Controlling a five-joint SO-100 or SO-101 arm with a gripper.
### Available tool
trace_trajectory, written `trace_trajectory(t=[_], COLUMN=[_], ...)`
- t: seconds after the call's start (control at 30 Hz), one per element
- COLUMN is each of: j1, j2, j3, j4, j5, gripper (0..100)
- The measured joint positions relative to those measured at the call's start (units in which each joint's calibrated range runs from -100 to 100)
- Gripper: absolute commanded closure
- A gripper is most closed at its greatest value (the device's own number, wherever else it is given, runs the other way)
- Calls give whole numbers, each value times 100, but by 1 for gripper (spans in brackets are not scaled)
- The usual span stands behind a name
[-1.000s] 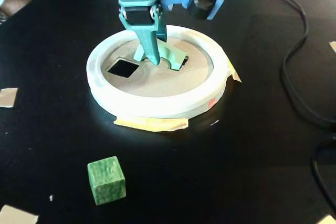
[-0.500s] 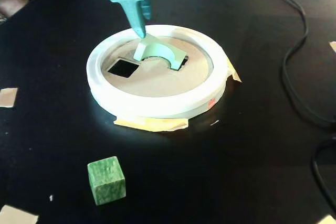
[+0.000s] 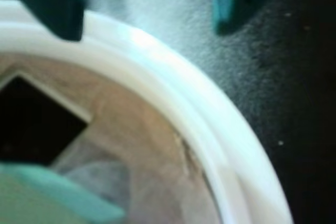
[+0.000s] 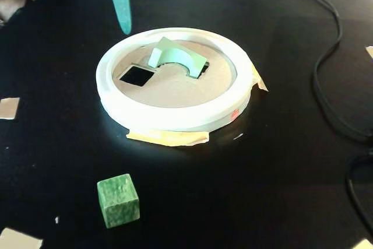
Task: Pick up the U shape block and drop it in corresponding U shaped hole
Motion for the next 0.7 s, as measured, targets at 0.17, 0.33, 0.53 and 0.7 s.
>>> trace_trajectory(t=[0.17,0.33,0.53,0.7], j1=[310,200,-210,-140], j2=[0,0,0,0], j3=[0,0,0,0], j4=[-48,-48,-78,-436], j5=[913,1211,1490,1949], gripper=[57,57,57,42])
